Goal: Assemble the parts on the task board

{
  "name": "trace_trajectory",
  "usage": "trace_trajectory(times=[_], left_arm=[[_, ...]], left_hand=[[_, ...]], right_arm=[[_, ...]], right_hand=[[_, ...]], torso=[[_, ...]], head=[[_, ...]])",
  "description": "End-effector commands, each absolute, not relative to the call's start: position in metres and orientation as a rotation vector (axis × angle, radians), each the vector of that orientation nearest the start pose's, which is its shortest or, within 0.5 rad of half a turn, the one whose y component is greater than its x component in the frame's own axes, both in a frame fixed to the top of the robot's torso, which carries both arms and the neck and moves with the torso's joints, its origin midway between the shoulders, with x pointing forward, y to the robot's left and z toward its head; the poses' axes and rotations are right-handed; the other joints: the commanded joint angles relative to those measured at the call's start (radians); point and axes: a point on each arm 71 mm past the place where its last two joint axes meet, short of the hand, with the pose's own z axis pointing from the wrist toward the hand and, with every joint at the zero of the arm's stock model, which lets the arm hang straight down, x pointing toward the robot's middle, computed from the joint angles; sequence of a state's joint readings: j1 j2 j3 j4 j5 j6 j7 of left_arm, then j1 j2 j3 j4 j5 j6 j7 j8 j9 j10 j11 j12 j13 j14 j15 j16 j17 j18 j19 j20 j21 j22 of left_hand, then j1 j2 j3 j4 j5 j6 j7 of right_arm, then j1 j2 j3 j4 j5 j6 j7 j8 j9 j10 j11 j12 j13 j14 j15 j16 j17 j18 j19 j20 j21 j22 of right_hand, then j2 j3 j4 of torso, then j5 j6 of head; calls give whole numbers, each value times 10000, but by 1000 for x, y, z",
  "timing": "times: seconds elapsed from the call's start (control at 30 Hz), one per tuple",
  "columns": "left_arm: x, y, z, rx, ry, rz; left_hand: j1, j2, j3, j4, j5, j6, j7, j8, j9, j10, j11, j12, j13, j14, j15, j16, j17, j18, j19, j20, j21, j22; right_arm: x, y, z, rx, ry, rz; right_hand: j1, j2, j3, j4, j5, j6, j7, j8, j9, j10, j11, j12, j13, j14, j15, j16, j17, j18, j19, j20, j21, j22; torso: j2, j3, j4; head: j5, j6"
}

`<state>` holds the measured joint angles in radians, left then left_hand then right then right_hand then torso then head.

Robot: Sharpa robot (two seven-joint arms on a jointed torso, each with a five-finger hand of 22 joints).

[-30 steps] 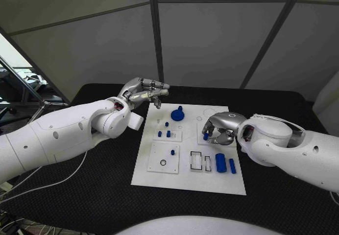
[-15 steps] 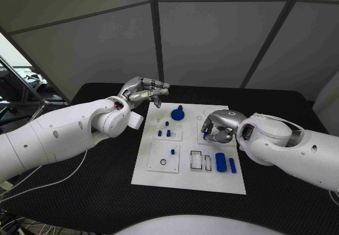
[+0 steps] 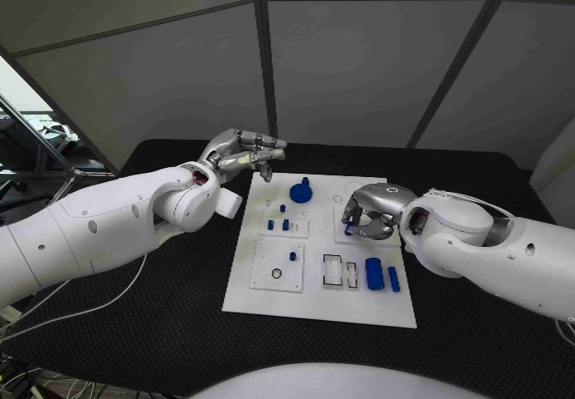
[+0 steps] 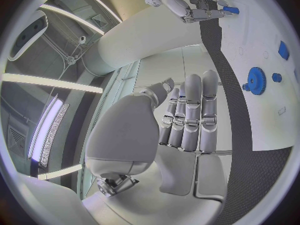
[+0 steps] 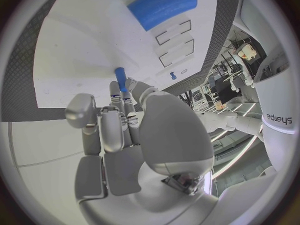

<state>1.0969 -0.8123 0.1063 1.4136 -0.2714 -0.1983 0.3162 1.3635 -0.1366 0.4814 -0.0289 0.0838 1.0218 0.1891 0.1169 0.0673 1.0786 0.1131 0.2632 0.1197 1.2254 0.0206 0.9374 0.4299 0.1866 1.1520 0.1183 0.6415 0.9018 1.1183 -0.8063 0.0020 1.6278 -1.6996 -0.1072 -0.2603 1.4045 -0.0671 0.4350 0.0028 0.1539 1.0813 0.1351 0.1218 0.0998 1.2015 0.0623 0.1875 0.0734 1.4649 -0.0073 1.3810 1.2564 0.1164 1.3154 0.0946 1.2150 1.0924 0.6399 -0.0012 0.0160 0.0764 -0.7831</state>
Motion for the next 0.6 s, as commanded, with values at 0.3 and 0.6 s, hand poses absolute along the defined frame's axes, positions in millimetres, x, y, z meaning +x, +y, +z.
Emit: trace_trajectory(times=[0.3,0.6], left_arm=[[506,219,-184,-9208,15050,-15228],[506,219,-184,-9217,15058,-15214]], left_hand=[[-38,53,-62,-17,41,-84,-6,-14,-4,-88,-12,41,-9,-36,36,-33,-16,-40,-62,28,-41,-12],[-31,53,-66,-20,41,-90,-3,-13,-4,-95,-10,46,-10,-38,36,-33,-23,-40,-61,29,-45,-13]], right_arm=[[454,-151,-214,-4588,18364,4527],[452,-150,-218,-4735,18569,4529]], right_hand=[[-111,-136,170,-38,-102,-201,100,-194,-71,-128,136,-426,-70,472,11,65,5,-138,-39,17,14,12],[-142,-181,186,-52,-117,-236,104,-229,-83,-147,149,-492,-73,468,22,61,-6,-136,-49,30,12,11]], torso=[[-7,-5,12],[-9,-3,5]], head=[[7,-31],[16,-49]])
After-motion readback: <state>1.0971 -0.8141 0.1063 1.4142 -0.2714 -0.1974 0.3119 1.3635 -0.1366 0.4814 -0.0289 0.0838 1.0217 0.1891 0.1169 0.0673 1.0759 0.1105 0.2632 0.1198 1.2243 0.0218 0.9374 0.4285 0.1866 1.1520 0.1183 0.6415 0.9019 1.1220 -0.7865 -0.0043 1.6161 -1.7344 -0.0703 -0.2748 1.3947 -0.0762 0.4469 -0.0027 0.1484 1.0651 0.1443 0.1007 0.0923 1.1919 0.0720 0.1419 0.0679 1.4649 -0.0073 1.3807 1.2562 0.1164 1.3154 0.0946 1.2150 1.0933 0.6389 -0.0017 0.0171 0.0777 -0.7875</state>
